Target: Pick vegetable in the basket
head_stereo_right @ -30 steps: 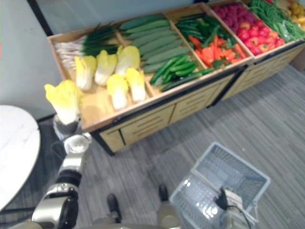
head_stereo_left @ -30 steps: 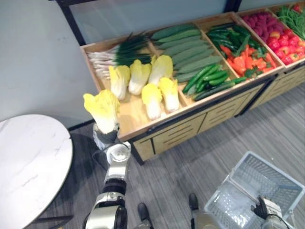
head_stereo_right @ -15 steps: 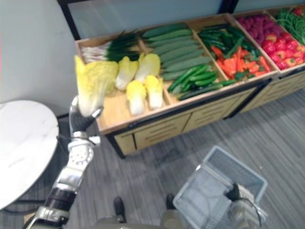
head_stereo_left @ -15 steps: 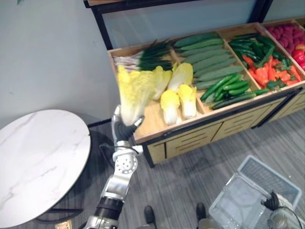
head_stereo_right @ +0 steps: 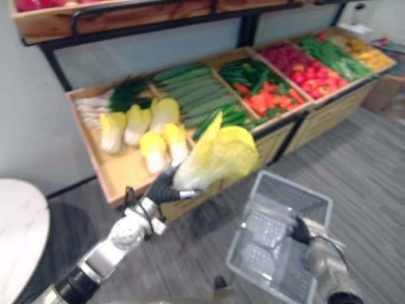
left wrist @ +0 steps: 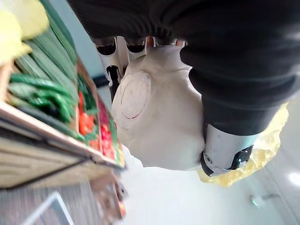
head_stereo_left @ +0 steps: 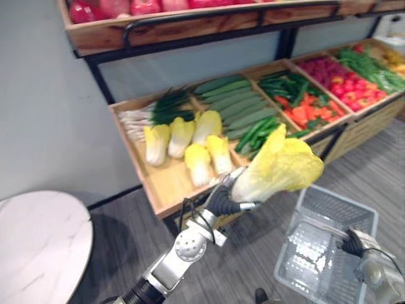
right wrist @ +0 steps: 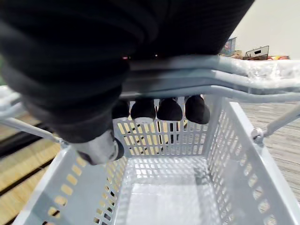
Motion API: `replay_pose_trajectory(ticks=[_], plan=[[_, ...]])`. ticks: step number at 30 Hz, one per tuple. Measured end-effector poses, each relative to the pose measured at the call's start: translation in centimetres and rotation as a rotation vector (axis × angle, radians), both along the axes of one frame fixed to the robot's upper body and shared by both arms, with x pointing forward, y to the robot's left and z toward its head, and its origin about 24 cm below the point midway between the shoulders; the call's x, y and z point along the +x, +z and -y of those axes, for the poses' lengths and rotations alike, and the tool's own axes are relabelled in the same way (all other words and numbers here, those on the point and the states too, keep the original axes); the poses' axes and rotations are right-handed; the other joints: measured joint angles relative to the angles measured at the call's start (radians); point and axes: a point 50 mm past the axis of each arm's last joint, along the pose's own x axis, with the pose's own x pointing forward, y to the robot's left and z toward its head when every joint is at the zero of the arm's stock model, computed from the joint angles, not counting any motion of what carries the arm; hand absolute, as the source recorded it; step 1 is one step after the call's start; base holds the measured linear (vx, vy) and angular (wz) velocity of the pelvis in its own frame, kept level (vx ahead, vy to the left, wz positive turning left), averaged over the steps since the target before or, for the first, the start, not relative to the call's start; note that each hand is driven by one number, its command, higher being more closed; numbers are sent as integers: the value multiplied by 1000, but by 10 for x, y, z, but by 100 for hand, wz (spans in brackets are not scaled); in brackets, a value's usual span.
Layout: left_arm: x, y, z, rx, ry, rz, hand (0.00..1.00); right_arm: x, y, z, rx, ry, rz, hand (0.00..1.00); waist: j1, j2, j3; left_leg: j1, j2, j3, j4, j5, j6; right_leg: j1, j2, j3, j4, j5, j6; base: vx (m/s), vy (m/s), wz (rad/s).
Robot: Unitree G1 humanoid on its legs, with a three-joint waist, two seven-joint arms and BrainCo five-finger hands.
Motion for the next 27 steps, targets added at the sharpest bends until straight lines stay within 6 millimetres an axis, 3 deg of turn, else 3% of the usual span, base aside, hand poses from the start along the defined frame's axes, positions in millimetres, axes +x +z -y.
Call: replay_pose_trajectory(ticks=[3,9,12,14,19,22,27], plan=[[-8,-2,11,18,-113,-18,100,20,14,-26,37,114,60,100,-2,3,-3,48,31,140,0,8,-36,-24,42,57,-2,-19,-20,-52,-75,-102],[-17,-2,30,46,-294,-41,100,48,38,-79,75,351,137,100,1,25,-27,162,103,359,11,5,-96,-26,165,184,2,-18,-19,-24,-53,-100],[-19,-1,32,57,-355,-54,100,65,55,-101,109,437,188,100,4,24,-32,166,174,439,141,-54,-138,-46,214,233,24,-16,-18,-11,-16,-91],[-20,-2,33,64,-390,-62,100,76,66,-115,105,499,220,100,1,27,-34,176,225,484,236,-100,-159,-52,242,247,33,21,-29,8,1,-71],[-20,4,38,107,-468,-23,100,92,84,-136,91,603,242,100,0,48,-26,188,306,556,368,-161,-165,-60,287,268,28,56,-55,-11,25,-43],[-24,-1,38,148,-518,-36,100,99,93,-141,92,638,242,100,-4,62,-15,188,321,582,414,-191,-158,-60,288,282,19,65,-65,-49,72,-18],[-34,-16,39,227,-586,-78,100,101,102,-155,126,701,246,100,-3,60,0,189,336,604,476,-244,-162,-60,286,307,18,69,-65,-72,99,-14]])
